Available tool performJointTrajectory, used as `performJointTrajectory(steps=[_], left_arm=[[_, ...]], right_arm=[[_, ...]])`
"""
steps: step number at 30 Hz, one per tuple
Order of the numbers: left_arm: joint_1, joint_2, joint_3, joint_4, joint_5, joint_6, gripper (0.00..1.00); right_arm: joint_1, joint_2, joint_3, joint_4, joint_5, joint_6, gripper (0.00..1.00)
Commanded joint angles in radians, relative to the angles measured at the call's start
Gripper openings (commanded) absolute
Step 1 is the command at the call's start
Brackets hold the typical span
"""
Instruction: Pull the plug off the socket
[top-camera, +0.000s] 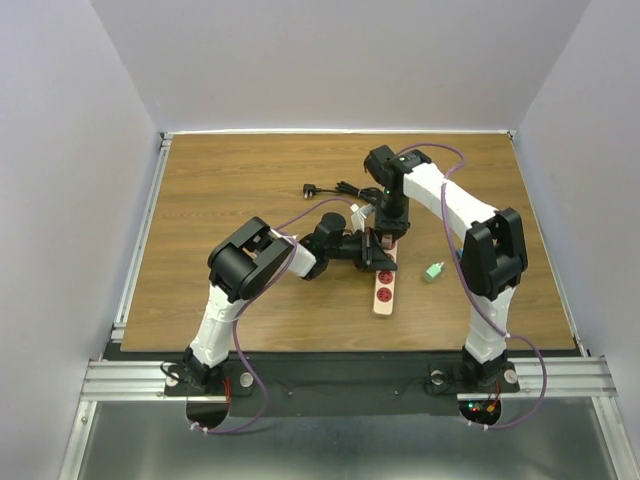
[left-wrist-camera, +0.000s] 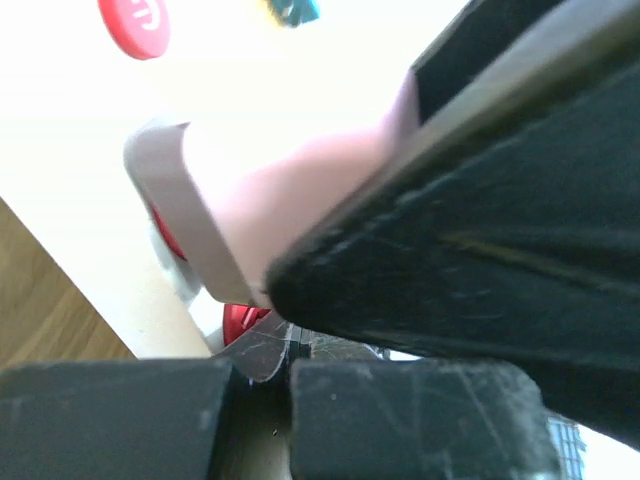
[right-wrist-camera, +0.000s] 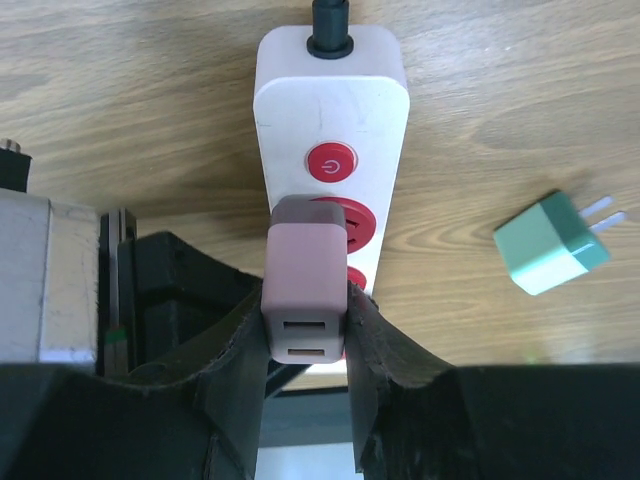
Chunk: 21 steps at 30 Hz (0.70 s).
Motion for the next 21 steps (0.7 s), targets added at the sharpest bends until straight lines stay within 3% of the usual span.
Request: performJointTrajectory(steps=[1,15,21], left_arm=[[-0.043,0.143,-0.080,-0.341,-0.014,0.081,0.00],[-0.047,0.175,-0.068,-0.339,-0.002,0.064,0.00],[-0.047,0.177,-0.057,-0.336,0.009,0.067,0.00]], right_arm=[[-0.050,-0.099,0.184,0.130,-0.033,-0.031,0.00],[-0.085,-0.120,0.298,0.058,-0.156,-0.045,0.00],[-0.085,-0.124,0.201,0.066,-0.145,-0.064,0.00]])
